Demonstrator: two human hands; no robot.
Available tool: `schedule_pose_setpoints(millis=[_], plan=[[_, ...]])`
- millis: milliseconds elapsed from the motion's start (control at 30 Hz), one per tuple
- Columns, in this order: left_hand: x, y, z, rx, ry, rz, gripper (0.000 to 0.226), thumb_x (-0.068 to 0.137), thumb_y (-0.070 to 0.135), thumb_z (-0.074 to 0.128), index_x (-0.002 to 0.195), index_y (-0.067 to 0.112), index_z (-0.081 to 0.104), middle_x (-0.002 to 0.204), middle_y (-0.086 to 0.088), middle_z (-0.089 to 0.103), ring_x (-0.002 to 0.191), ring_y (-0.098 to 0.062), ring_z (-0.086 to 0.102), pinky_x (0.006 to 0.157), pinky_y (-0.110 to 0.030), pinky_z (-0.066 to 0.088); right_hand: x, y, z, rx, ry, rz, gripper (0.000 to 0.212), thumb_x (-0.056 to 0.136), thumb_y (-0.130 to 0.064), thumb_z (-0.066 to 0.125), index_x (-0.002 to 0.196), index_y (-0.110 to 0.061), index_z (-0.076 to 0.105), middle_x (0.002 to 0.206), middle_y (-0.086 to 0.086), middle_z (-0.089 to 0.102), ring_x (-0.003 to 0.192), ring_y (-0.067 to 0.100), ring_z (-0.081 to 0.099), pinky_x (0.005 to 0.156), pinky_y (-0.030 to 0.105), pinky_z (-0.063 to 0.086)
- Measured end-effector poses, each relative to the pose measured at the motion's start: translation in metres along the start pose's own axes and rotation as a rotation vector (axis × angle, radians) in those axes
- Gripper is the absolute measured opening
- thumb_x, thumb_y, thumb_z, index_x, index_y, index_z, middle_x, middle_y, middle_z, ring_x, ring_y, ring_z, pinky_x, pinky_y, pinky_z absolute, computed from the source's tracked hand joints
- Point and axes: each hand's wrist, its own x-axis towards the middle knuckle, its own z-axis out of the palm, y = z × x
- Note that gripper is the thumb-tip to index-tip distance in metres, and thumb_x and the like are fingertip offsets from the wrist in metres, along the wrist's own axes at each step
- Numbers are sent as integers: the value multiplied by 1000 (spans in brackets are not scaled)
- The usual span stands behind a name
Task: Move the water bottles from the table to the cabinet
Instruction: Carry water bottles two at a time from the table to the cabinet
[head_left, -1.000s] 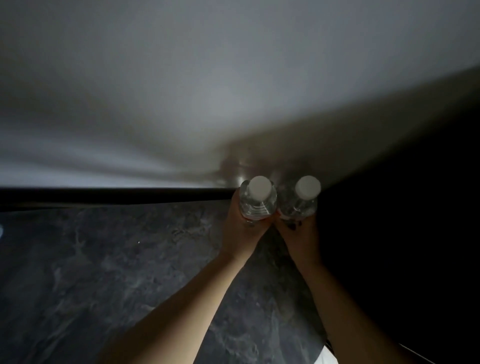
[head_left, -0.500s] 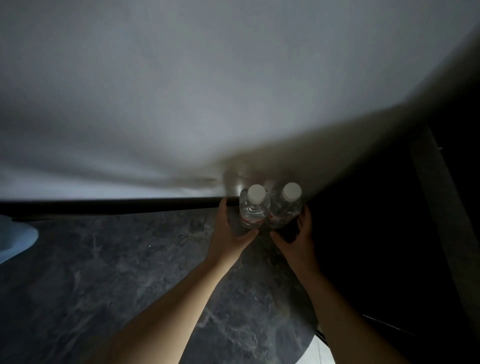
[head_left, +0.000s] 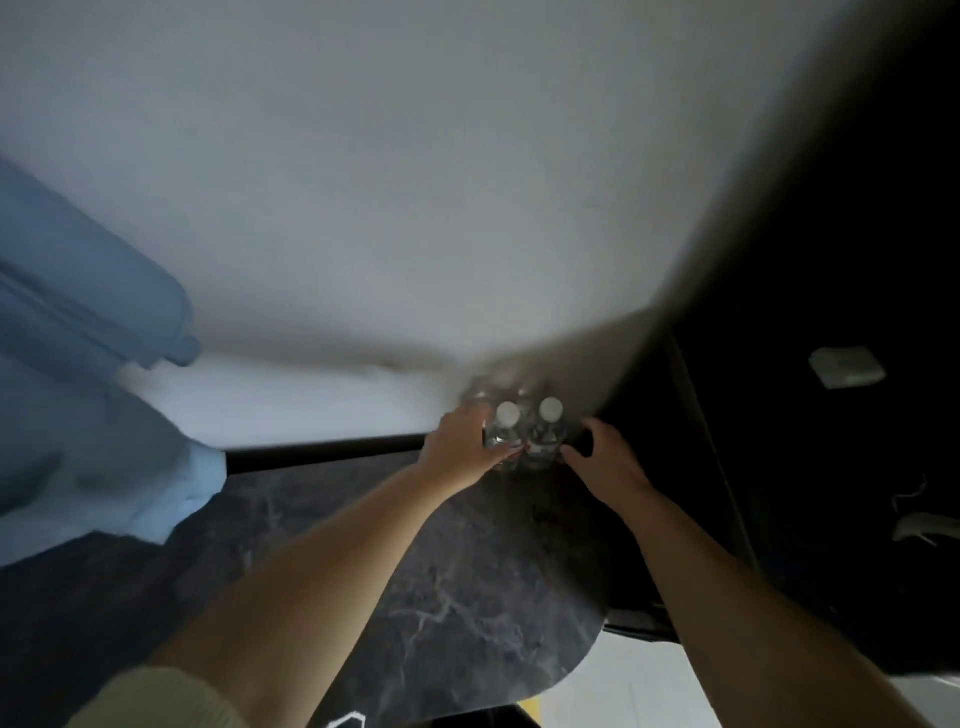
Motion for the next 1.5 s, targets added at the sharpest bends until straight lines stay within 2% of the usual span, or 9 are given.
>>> schedule_pose_setpoints(millis=[167,333,433,633,967,1100,1200,1400,1500], plan=[[-15,44,-53,346,-55,180,43,88,33,55,129,19,50,128,-6,52,119,-28,49,93,-40,45,-20,-58,-41,-351,-214,-55,43,93,-33,58,128,-8,54,133,17,57,121,31,55,93,33,44],[-37,61,-100,431,-30,208,48,89,41,54,131,19,47,128,-5,52,119,-25,48,98,-40,42,-37,-103,-53,-651,-170,-185,38,101,-26,44,135,-12,50,138,9,51,126,27,49,102,31,39],[-55,53,-118,463,-11,180,50,93,43,50,137,19,43,135,-6,49,123,-24,46,101,-40,38,-44,-124,-51,-852,-117,-262,39,100,-34,42,135,-18,48,139,6,48,128,27,47,108,42,39],[-107,16,-150,498,41,-75,50,96,41,46,138,14,39,133,-10,48,121,-28,45,99,-41,41,-60,-171,-29,-959,-167,-436,41,97,-24,42,137,-16,43,139,8,42,131,28,41,109,55,31],[-248,-35,-157,354,325,-535,44,95,42,48,131,16,44,125,-10,52,113,-29,52,92,-44,46,-145,-269,55,-1038,-247,-901,43,95,-27,51,137,-16,45,136,7,46,129,28,41,107,52,31],[-342,-66,-156,224,447,-710,53,95,45,46,138,13,40,137,-12,49,124,-29,49,101,-45,43,-210,-293,93,-1022,-317,-1124,44,95,-27,53,137,-16,46,132,8,48,126,29,44,107,52,32],[-422,-79,-147,177,482,-879,66,99,48,40,151,11,24,155,-12,29,140,-31,32,112,-43,29,-269,-309,120,-1008,-380,-1255,42,98,-23,43,139,-15,44,138,11,45,129,32,43,109,56,29],[-562,-73,-113,112,626,-1167,56,96,48,45,143,19,34,141,-12,46,129,-31,45,101,-40,39,-396,-321,163,-1037,-464,-1505,49,103,-34,34,148,-14,31,151,12,35,138,34,36,110,54,32],[-633,-63,-81,103,637,-1277,60,96,51,43,145,18,31,143,-12,43,132,-29,42,105,-41,37,-472,-309,183,-1024,-499,-1623,48,103,-33,34,146,-14,33,151,11,35,139,32,34,111,53,30]])
